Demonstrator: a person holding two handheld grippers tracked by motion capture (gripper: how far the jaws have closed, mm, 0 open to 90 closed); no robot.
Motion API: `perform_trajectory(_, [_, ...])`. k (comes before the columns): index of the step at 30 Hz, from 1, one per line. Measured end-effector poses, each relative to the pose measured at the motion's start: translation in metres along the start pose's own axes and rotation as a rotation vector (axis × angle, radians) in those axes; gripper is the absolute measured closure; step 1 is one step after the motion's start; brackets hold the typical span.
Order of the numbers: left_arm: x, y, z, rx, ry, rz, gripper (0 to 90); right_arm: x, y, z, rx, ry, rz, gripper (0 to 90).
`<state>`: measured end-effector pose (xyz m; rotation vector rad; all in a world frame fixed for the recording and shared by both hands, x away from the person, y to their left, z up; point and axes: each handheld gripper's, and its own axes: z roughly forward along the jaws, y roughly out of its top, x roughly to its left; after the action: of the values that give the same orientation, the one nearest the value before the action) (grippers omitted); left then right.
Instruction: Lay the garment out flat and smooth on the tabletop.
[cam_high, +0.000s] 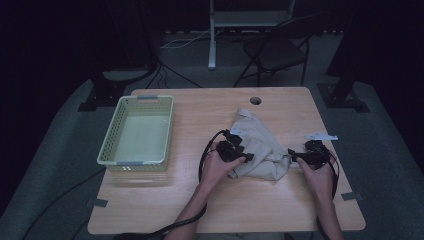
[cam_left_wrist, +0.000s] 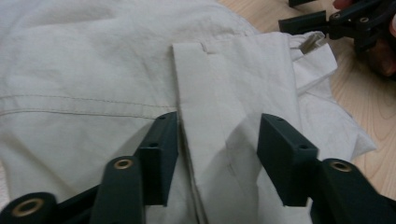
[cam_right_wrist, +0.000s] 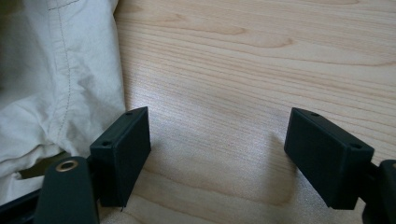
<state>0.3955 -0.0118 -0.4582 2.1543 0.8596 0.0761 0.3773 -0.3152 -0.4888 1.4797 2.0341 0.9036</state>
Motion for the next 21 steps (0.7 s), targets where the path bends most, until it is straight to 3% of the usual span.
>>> perform_trajectory(10, [-0.0025,-0.0011,-0.0018,0.006,0.016,0.029,72.4,0.0,0.0,0.0,0.0,0.0,0.0,21.8])
perform_trajectory(12, [-0.0032,-0.0006,-0.0033,0.002,0.018,0.037,80.9,0.0,0.0,0.0,0.0,0.0,-0.001,21.7])
perform_trajectory(17, [-0.0055,-0.0001,-0.0059,-0.009,0.02,0.048,88.2,0.0,0.0,0.0,0.0,0.0,0.0,21.8])
perform_trajectory(21, [-0.0064,0.0003,-0.0061,-0.007,0.023,0.055,89.0,0.0,0.0,0.0,0.0,0.0,0.0,21.8])
